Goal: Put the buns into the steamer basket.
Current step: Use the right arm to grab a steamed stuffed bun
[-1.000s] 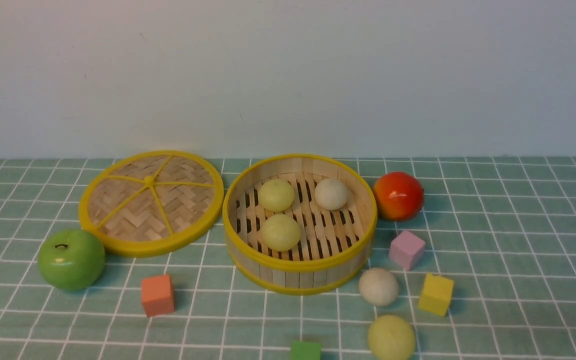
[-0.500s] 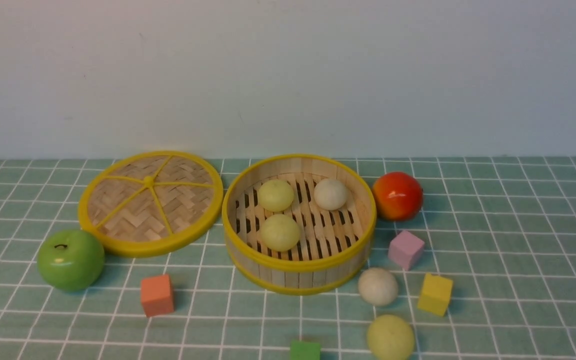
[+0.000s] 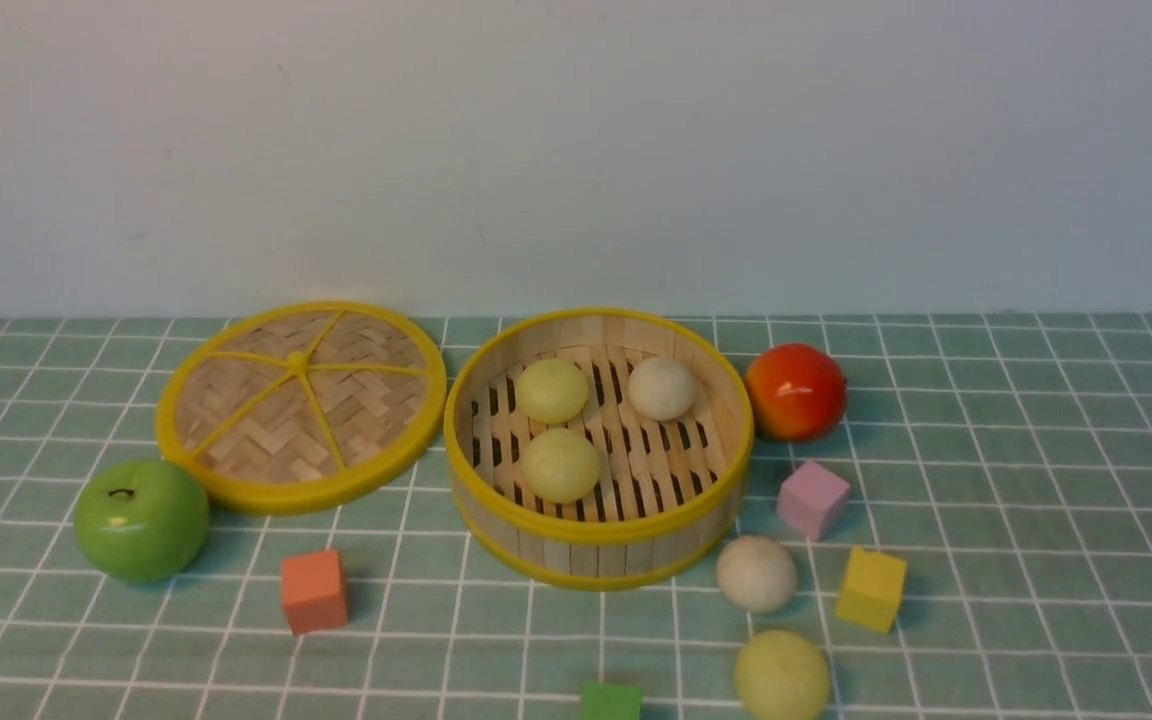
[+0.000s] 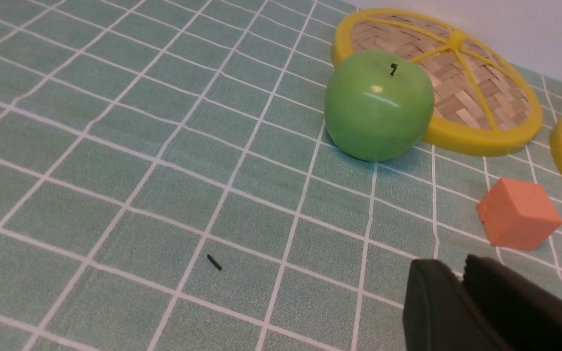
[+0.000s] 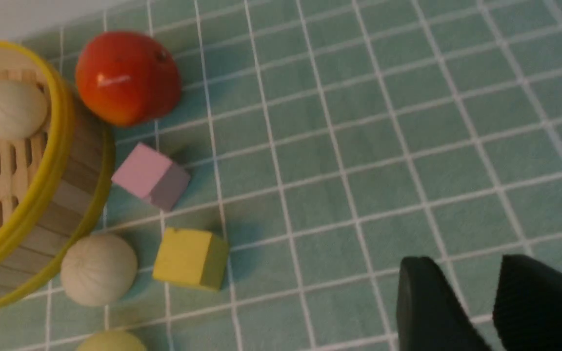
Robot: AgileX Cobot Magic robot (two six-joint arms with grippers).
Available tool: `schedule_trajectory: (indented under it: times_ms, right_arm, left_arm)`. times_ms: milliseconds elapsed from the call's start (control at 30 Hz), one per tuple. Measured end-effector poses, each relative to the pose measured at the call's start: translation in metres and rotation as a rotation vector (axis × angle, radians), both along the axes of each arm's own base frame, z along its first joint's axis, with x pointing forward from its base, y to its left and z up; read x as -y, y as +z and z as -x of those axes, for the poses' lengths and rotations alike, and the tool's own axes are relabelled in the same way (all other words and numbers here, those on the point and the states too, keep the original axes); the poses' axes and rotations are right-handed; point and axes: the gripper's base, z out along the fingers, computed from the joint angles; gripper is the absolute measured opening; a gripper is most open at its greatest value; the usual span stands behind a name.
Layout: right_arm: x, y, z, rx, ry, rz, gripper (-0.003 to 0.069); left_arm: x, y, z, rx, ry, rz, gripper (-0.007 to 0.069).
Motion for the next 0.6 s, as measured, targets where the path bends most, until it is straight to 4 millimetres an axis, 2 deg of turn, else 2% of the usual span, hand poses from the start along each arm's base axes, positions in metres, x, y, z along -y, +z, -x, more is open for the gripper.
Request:
schedule_trajectory:
  times_ms: [133,233,367,467,600]
  right_arm:
    - [-0.008,-0.020,-0.014,-0.132,0.082,-0.062,0.0240]
    - [-0.018,-0.028,-0.027,-0.240,0.225,-0.096,0.0240]
    - [-0.031,-0.026,-0.053,-0.314,0.401,-0.129,0.0240]
    - [-0.049,-0.021,-0.074,-0.335,0.491,-0.109,0.0240]
    - [-0.084,-0.014,-0.098,-0.358,0.575,-0.014,0.0240]
  left_arm:
    - [0.000,0.000,0.000,0.000,0.000,0.000,0.0110]
    - [0.000,0.000,0.000,0.000,0.000,0.000,0.0112]
    - [0.000,0.000,0.000,0.000,0.000,0.000,0.0113]
    - [0.000,0.000,0.000,0.000,0.000,0.000,0.0113]
    - [0.000,0.000,0.000,0.000,0.000,0.000,0.0120]
